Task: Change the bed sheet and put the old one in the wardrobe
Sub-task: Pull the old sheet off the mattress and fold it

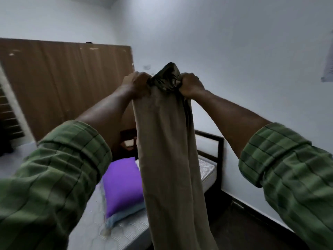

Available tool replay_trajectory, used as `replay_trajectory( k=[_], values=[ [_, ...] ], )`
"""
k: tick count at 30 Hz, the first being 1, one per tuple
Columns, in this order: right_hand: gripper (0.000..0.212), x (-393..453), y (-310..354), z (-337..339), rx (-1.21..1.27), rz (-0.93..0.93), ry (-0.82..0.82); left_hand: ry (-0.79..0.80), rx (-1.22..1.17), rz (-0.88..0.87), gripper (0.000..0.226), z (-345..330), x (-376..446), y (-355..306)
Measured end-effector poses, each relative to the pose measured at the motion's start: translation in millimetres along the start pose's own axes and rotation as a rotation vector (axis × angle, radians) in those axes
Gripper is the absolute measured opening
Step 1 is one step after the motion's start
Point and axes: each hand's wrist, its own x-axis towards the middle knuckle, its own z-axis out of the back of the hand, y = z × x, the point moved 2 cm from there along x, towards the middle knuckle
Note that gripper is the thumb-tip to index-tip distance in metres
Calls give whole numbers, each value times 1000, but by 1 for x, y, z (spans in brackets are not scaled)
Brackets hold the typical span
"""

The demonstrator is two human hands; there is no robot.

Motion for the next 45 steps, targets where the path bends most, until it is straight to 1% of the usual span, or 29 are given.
replay_trajectory(
  k=[1, 3, 5, 7, 8, 9, 11, 13, 15, 17, 18, 20, 23, 26, 28, 30, 32, 34, 36, 38, 42, 45],
  values=[
    [11, -5, 8, -9, 10, 16, 64, 42, 31, -17, 16, 1, -13, 5],
    [13, -15, 20, -28, 40, 40, 146, 7, 86, 57, 19, 6, -35, 15],
    [19, -28, 34, -44, 106, 59, 127, -14, 89, 142, 22, 8, -61, 26],
    [26, -41, 49, -54, 168, 88, 67, -59, 84, 242, 27, 9, -86, 38],
    [29, -44, 57, -58, 196, 103, 43, -111, 82, 294, 30, 14, -96, 42],
    [31, -44, 64, -61, 235, 112, 56, -173, 66, 336, 30, 18, -104, 47],
    [28, -38, 84, -65, 340, 142, 166, -232, 55, 403, 31, 28, -118, 58],
    [18, -33, 108, -65, 373, 205, 221, -223, 96, 436, 39, 39, -132, 74],
    [16, -33, 131, -66, 356, 259, 150, -273, 115, 499, 44, 55, -149, 92],
    [23, -31, 157, -65, 406, 292, 55, -333, 129, 580, 40, 76, -157, 107],
    [25, -29, 171, -64, 425, 302, 34, -337, 127, 637, 39, 89, -155, 113],
    [24, -25, 200, -59, 410, 340, 44, -317, 111, 766, 39, 112, -148, 130],
    [20, -22, 242, -61, 303, 493, 54, -279, 122, 877, 37, 128, -159, 163],
    [27, -22, 272, -69, 87, 579, -36, -311, 116, 936, 37, 129, -176, 200],
    [26, -20, 290, -76, 70, 556, -39, -326, 100, 973, 35, 128, -179, 223],
    [22, -14, 305, -91, 146, 455, 25, -337, 34, 991, 32, 124, -181, 243],
    [16, -4, 319, -110, 305, 302, 108, -334, -27, 982, 26, 116, -184, 267],
    [11, 5, 337, -131, 487, 208, 179, -331, -72, 980, 20, 105, -188, 299],
    [10, 14, 355, -151, 560, 201, 218, -345, -113, 991, 23, 94, -192, 327],
    [10, 26, 375, -171, 607, 206, 232, -380, -156, 965, 24, 86, -194, 352],
    [17, 48, 405, -215, 661, 214, 285, -428, -197, 934, 19, 61, -195, 395],
    [18, 60, 417, -257, 682, 208, 343, -393, -241, 949, 18, 25, -202, 424]
  ],
)
